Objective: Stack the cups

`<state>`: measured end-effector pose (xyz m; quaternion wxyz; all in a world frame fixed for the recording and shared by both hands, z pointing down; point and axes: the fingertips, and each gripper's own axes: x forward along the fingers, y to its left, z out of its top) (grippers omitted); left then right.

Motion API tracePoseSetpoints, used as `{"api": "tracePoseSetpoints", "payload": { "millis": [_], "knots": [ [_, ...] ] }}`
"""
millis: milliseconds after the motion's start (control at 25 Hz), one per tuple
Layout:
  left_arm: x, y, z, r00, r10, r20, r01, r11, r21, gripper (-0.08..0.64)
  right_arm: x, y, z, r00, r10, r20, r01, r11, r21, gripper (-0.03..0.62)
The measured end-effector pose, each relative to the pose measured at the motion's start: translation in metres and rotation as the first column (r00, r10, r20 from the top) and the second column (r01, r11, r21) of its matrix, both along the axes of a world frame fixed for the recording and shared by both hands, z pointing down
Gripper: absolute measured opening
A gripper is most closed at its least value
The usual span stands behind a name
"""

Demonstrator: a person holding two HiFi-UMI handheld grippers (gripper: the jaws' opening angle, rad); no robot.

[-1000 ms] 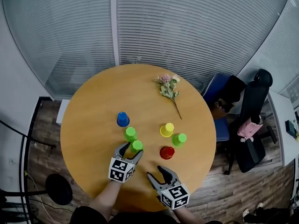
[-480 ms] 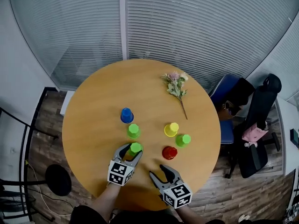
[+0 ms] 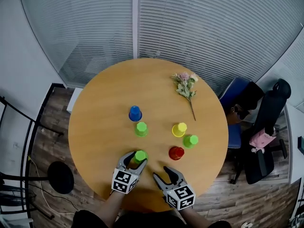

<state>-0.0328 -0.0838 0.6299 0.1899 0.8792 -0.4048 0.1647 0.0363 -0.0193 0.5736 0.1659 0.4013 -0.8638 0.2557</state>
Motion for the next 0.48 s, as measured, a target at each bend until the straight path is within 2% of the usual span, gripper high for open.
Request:
{"api": "tracePoseSetpoints", "payload": {
  "millis": [200, 360, 480],
  "knots": [
    [0.0, 0.006, -0.002, 1.0, -0.009, -0.013, 0.009, 1.0, -0.01, 0.257, 0.005, 0.004, -0.003, 1.0, 0.008, 0.006, -0.008, 1.0, 0.006, 0.196],
    [-0.003, 0.011, -0.032, 0.999, -0.044, -0.019, 0.045, 0.998, 0.053, 0.27, 0.019, -0.001, -0.006, 0.999, 0.048, 0.01, -0.048, 0.999, 0.024, 0.196],
    [0.016, 0.024, -0.055, 1.0, 0.008, -0.012, -0.007, 0.994, 0.109, 0.27, 0.037, -0.008, -0.005, 0.996, 0.091, 0.003, -0.091, 0.995, 0.03, 0.196]
  ]
}}
